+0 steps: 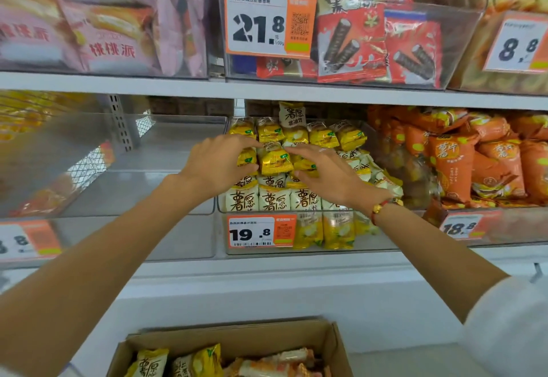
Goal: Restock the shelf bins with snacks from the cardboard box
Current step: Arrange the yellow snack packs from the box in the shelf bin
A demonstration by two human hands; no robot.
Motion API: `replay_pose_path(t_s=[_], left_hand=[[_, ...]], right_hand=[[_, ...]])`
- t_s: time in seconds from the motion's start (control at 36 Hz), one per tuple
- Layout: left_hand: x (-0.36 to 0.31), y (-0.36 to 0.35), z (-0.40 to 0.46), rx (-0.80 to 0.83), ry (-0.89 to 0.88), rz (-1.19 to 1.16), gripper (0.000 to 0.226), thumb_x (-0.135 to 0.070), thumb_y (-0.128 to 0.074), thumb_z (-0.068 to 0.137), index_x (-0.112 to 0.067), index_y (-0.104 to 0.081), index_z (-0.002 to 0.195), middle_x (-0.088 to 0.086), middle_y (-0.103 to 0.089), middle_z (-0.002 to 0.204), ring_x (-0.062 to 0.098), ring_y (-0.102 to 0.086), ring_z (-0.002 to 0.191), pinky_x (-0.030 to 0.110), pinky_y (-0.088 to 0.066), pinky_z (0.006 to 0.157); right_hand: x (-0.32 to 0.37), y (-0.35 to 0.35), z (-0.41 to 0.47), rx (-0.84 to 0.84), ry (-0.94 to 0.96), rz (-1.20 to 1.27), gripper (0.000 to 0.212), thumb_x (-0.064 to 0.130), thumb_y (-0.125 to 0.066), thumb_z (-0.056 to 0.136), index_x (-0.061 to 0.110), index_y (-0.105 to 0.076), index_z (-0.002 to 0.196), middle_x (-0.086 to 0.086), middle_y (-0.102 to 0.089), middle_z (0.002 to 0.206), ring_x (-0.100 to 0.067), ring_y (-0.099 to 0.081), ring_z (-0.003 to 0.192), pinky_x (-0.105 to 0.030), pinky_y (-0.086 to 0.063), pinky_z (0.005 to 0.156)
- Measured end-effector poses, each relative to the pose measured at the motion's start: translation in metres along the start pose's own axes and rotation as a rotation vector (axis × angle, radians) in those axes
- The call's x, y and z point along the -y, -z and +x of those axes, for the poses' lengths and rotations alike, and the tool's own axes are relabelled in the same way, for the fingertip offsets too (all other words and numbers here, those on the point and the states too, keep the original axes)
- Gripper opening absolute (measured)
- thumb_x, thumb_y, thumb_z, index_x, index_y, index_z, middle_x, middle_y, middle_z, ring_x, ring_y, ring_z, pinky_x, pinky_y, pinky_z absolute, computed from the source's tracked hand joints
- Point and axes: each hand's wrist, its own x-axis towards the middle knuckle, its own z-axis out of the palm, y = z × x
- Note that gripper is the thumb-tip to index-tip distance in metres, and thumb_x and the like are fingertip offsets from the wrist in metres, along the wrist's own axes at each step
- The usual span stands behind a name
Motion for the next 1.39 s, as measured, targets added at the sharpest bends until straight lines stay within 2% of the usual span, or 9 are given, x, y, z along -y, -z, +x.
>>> replay_pose_path(t_s=[0.25,0.36,0.44,0.56,0.67,0.83,1.0,1.14,1.39], left_hand=[[-0.010,-0.013,0.005,0.019,0.011,-0.018,0.042,-0.028,-0.056,0.095,-0.033,-0.049,0.136,-0.004,-0.052,0.139,0.022,-0.045,0.129,0.039,-0.044,0.093],[-0.008,-0.020,-0.006,0.064,-0.080,0.011,0.057,-0.027,-0.049,0.098,-0.035,-0.026,0.149,-0.002,-0.032,0.154,0.022,-0.027,0.142,0.041,-0.033,0.109],[-0.006,-0.025,-0.008,0.110,-0.143,0.120,0.060,-0.028,-0.040,0.101,-0.036,-0.011,0.152,-0.002,-0.024,0.158,0.024,-0.015,0.146,0.042,-0.022,0.117],[-0.006,-0.022,-0.010,0.119,-0.129,0.060,0.055,-0.032,-0.043,0.100,-0.039,-0.021,0.150,-0.008,-0.032,0.154,0.022,-0.016,0.146,0.041,-0.020,0.116],[-0.003,-0.017,-0.016,0.082,-0.175,-0.017,0.047,-0.029,-0.051,0.096,-0.035,-0.040,0.142,-0.008,-0.048,0.142,0.016,-0.031,0.134,0.035,-0.031,0.106],[-0.003,-0.019,-0.014,0.101,-0.164,-0.020,0.051,-0.038,-0.053,0.095,-0.036,-0.037,0.143,-0.008,-0.041,0.148,0.021,-0.025,0.142,0.040,-0.028,0.113],[-0.014,-0.022,-0.001,0.023,-0.074,0.015,0.057,-0.040,-0.054,0.095,-0.034,-0.031,0.146,-0.001,-0.045,0.145,0.021,-0.031,0.137,0.038,-0.035,0.104],[-0.018,-0.024,0.008,0.009,-0.013,0.037,0.051,-0.036,-0.060,0.092,-0.035,-0.040,0.139,-0.001,-0.055,0.134,0.024,-0.036,0.132,0.038,-0.039,0.098],[-0.014,-0.013,-0.018,-0.009,-0.064,-0.105,0.060,-0.038,-0.062,0.090,-0.035,-0.037,0.144,-0.005,-0.043,0.146,0.017,-0.032,0.137,0.035,-0.030,0.108]], right_hand=[[0.003,-0.002,-0.003,0.011,-0.053,-0.062,0.057,0.027,-0.056,0.095,0.032,-0.034,0.147,-0.001,-0.031,0.154,-0.027,-0.033,0.139,-0.042,-0.042,0.103],[0.006,-0.003,-0.010,-0.009,-0.137,-0.100,0.061,0.035,-0.055,0.095,0.036,-0.026,0.149,-0.005,-0.021,0.158,-0.027,-0.032,0.140,-0.038,-0.045,0.096],[0.011,-0.005,-0.010,-0.013,-0.186,-0.102,0.060,0.035,-0.056,0.094,0.033,-0.030,0.148,-0.007,-0.031,0.154,-0.029,-0.047,0.128,-0.035,-0.048,0.084],[0.017,-0.007,-0.010,-0.091,-0.170,-0.054,0.051,0.026,-0.063,0.091,0.029,-0.048,0.139,-0.002,-0.051,0.138,-0.025,-0.058,0.113,-0.036,-0.050,0.087],[0.012,-0.003,-0.026,-0.171,-0.148,0.009,0.050,0.026,-0.069,0.087,0.030,-0.053,0.135,-0.002,-0.045,0.147,-0.027,-0.063,0.108,-0.031,-0.046,0.093],[0.008,0.002,-0.027,-0.251,-0.196,0.060,0.052,0.023,-0.074,0.084,0.030,-0.056,0.132,-0.002,-0.045,0.147,-0.028,-0.059,0.116,-0.018,-0.037,0.085],[0.012,-0.006,-0.007,-0.005,-0.199,0.065,0.056,0.028,-0.066,0.089,0.026,-0.046,0.141,-0.004,-0.040,0.148,-0.023,-0.047,0.128,-0.029,-0.039,0.099],[0.004,-0.010,-0.003,-0.027,-0.197,0.022,0.049,0.034,-0.062,0.091,0.032,-0.047,0.138,-0.003,-0.041,0.147,-0.023,-0.056,0.115,-0.035,-0.049,0.092],[0.025,0.005,-0.034,-0.125,-0.201,0.088,0.063,0.028,-0.062,0.092,0.023,-0.033,0.147,-0.006,-0.036,0.148,-0.024,-0.043,0.130,-0.034,-0.042,0.094]])
